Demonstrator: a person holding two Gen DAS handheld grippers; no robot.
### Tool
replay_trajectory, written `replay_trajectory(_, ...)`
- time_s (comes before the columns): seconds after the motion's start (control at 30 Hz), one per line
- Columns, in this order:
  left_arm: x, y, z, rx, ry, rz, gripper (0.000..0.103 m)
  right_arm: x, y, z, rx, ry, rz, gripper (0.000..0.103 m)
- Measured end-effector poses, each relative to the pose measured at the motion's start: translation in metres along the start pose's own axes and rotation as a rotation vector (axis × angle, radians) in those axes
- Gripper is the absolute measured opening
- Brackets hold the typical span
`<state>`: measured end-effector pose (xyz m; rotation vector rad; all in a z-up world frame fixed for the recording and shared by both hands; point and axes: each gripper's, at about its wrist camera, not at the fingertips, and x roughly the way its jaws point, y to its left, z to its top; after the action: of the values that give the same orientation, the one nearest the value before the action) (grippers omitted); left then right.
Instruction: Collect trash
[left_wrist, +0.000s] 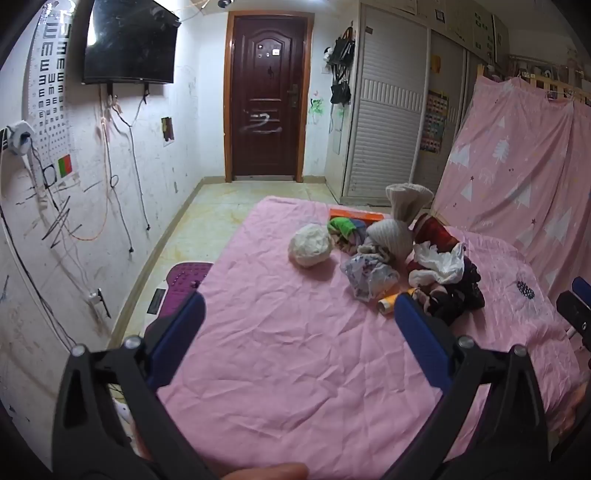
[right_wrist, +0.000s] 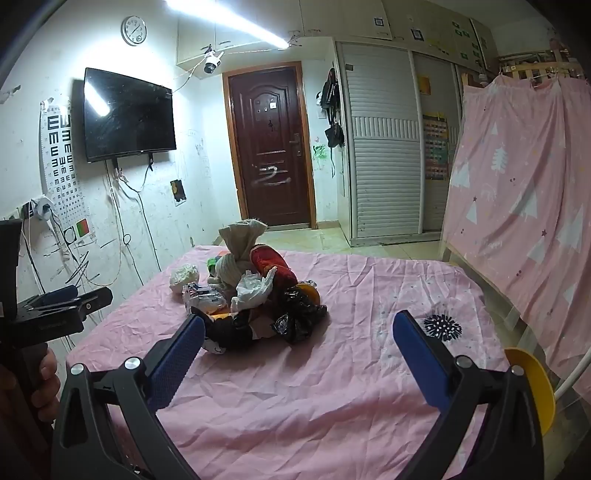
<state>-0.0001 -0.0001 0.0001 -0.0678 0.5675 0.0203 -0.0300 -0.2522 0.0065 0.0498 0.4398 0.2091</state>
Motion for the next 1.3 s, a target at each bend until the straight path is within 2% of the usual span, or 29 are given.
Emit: replay_trajectory(1.3,0.0001,0.0000,0.0000,0.004,0.001,0.003,0.098,-0.0023,0.0059,0.0005,-0.028,-0.007,-0.009,0.095)
